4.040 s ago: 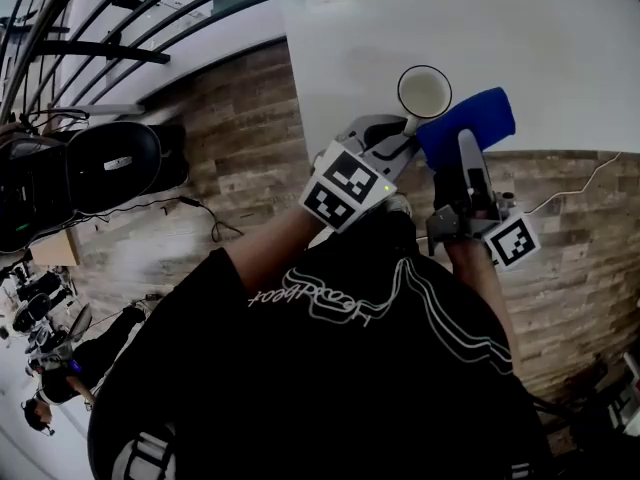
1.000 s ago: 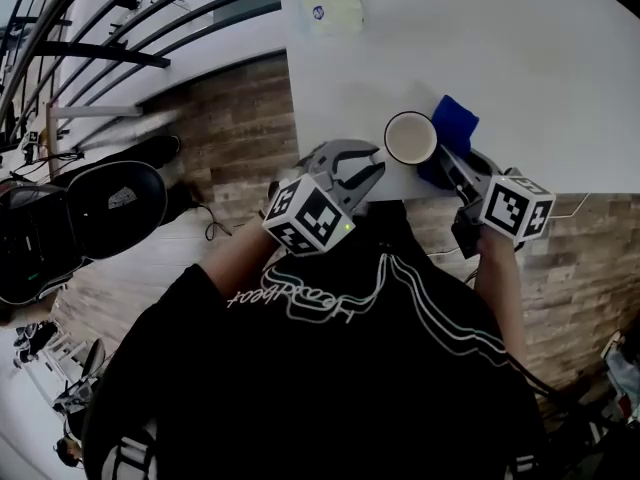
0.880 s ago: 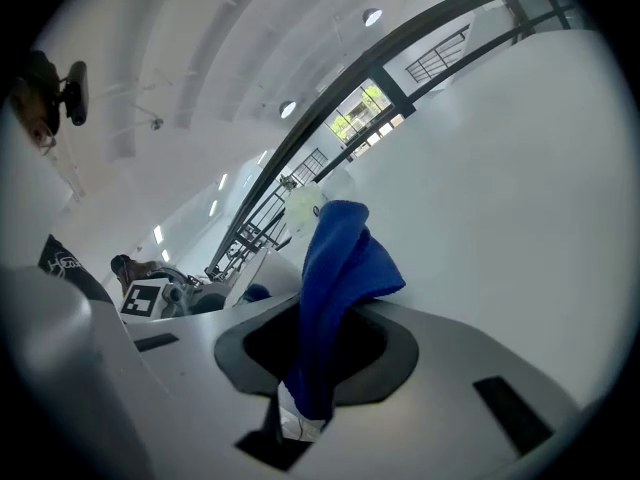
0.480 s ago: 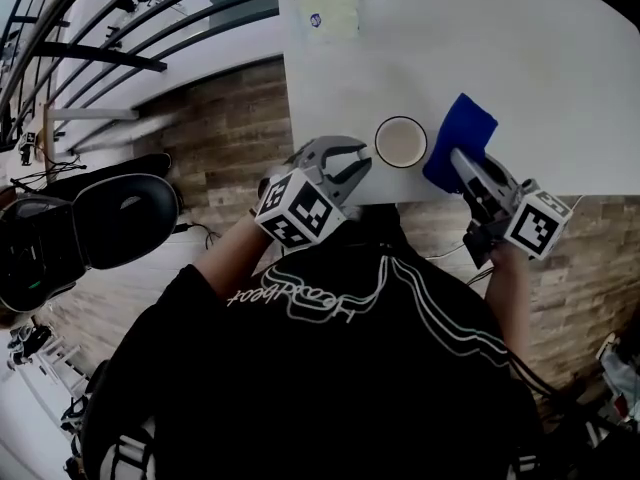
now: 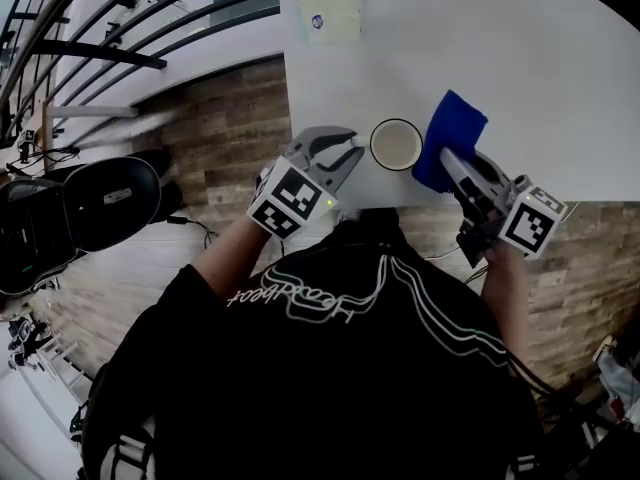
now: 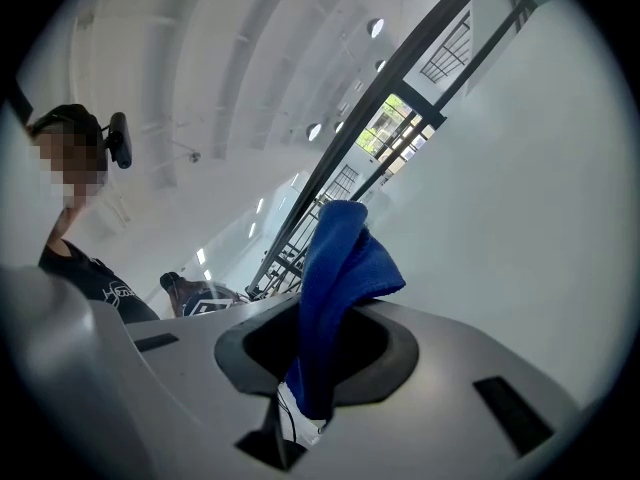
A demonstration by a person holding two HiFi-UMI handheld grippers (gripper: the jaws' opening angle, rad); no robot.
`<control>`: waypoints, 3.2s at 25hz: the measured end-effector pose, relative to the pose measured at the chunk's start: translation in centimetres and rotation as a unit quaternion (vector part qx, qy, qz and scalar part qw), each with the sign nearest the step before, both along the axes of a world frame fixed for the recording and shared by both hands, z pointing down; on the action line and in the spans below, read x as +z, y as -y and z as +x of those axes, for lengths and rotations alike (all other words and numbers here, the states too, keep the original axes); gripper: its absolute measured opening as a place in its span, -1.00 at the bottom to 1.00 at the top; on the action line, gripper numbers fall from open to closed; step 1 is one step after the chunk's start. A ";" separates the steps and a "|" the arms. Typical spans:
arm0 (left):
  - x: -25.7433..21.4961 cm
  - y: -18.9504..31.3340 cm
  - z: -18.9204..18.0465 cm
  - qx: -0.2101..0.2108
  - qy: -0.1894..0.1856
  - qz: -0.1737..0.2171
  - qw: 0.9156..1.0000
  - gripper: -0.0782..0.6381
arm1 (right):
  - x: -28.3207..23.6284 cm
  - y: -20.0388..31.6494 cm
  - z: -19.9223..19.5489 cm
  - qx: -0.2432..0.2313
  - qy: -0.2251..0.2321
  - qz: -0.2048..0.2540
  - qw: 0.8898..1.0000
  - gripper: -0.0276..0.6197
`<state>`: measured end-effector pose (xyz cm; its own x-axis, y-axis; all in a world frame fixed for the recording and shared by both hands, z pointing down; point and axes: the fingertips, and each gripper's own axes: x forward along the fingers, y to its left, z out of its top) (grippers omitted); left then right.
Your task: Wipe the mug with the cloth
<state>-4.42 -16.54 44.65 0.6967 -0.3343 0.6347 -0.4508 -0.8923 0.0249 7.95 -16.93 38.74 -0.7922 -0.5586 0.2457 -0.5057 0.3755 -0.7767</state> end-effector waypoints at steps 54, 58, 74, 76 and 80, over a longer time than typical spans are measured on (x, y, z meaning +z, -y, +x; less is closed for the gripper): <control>-0.6 6.7 1.8 -0.058 -0.046 -0.042 0.996 -0.58 | 0.1 6.5 -3.0 -0.290 -0.035 0.052 0.955 -0.72; -0.3 7.0 1.6 -0.066 -0.046 -0.042 0.996 -0.59 | 1.3 7.0 -4.1 -0.322 -0.047 0.054 0.944 -0.72; 0.2 7.3 1.6 -0.108 -0.058 -0.045 0.991 -0.61 | 7.5 7.8 -6.8 -0.422 -0.178 0.016 0.889 -0.72; 0.6 7.0 1.5 -0.112 -0.070 -0.060 0.989 -0.61 | 8.0 8.0 -6.6 -0.409 -0.173 0.001 0.896 -0.72; -0.2 6.4 0.9 -0.124 -0.091 -0.072 0.985 -0.56 | 6.0 9.3 -5.1 -0.344 -0.133 0.006 0.930 -0.72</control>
